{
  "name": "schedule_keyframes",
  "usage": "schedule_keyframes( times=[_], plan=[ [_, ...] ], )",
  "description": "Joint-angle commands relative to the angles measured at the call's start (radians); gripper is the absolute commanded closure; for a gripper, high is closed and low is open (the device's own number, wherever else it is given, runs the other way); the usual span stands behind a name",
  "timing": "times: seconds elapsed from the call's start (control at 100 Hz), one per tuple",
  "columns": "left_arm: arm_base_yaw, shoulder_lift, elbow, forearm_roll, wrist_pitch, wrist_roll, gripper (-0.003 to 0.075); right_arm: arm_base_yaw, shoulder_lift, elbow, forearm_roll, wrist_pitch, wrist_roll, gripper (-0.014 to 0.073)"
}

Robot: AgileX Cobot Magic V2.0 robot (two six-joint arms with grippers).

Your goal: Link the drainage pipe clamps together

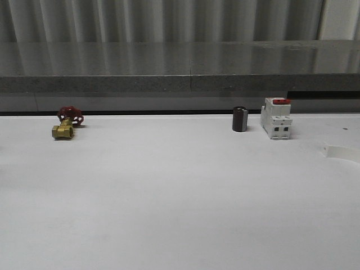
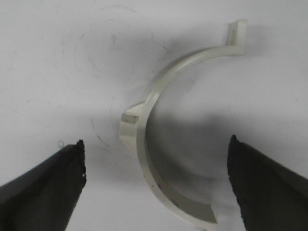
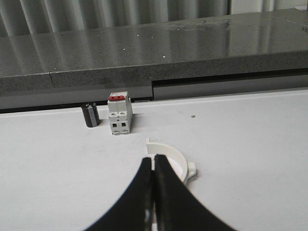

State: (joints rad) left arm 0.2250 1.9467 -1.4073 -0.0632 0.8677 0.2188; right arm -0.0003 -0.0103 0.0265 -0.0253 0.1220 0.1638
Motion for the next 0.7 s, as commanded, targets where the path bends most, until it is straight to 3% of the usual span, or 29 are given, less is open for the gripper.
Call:
schedule_keyframes(
  times=[0.0, 0.69],
  plan=[
    [0.002, -0.017, -0.057, -0.007, -0.008, 0.003, 0.0134, -0.006, -0.02, -0.014, -0.002, -0.079, -0.005, 0.0711],
    [0.01, 0.055, -0.069, -0.001, -0.02, 0.031, 0.0134, -0.006, -0.02, -0.014, -0.002, -0.079, -0.005, 0.0711]
  ],
)
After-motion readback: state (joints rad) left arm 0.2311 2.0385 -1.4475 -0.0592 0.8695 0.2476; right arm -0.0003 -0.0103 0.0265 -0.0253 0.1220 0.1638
